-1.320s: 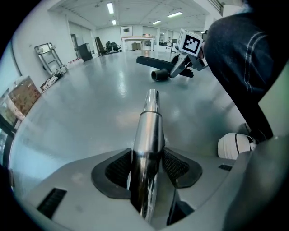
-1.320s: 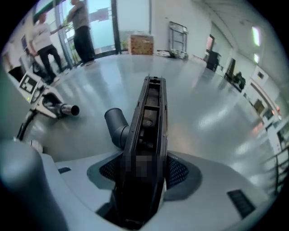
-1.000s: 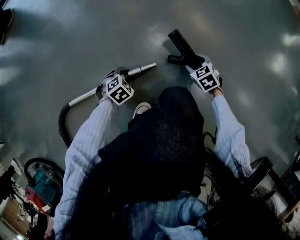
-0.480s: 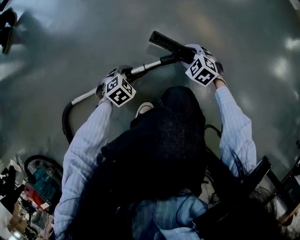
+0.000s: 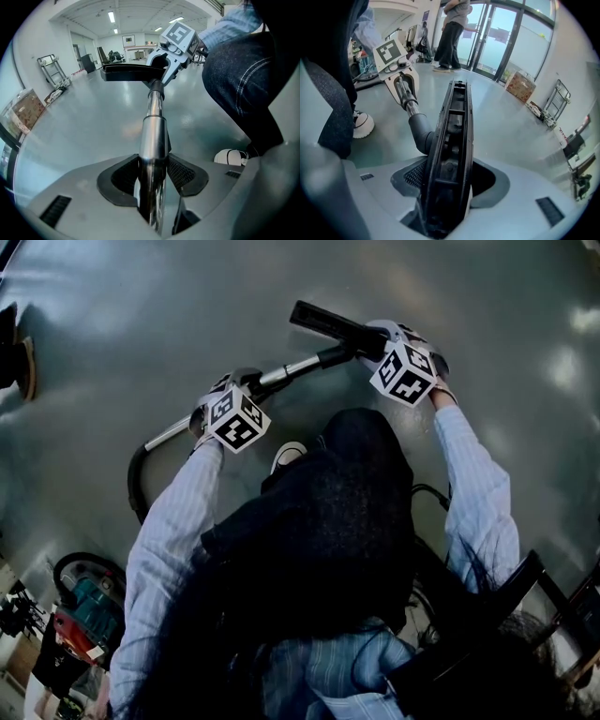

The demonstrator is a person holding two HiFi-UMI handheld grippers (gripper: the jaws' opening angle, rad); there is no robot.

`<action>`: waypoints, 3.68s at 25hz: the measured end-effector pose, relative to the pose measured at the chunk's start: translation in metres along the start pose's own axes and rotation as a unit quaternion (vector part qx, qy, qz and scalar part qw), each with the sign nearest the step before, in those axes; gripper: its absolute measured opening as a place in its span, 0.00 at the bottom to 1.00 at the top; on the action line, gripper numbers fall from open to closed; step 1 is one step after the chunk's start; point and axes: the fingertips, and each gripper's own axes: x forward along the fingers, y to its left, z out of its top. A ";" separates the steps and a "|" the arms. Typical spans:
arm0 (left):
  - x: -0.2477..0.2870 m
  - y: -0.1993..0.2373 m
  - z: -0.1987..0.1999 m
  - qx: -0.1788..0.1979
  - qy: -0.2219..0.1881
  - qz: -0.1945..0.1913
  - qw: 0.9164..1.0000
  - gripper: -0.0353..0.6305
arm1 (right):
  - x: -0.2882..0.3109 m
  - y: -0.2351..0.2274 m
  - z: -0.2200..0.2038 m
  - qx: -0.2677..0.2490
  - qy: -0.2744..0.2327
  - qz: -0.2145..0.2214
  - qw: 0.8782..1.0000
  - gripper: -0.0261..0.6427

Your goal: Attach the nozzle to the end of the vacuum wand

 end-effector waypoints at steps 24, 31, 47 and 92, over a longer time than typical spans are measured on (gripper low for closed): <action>-0.004 -0.011 0.017 0.046 0.033 0.034 0.998 0.33 | -0.016 0.005 0.011 -0.023 0.033 0.009 0.999 0.41; -0.006 -0.009 0.031 0.063 0.047 0.040 0.996 0.33 | -0.023 0.000 0.014 -0.031 0.035 -0.005 0.999 0.41; 0.037 -0.002 0.006 0.032 0.079 -0.004 0.996 0.31 | 0.024 0.010 -0.032 0.084 0.097 0.013 0.992 0.41; -0.593 -0.069 0.275 -0.328 -0.278 0.147 0.891 0.08 | -0.558 0.020 0.275 0.556 -0.253 0.015 0.791 0.20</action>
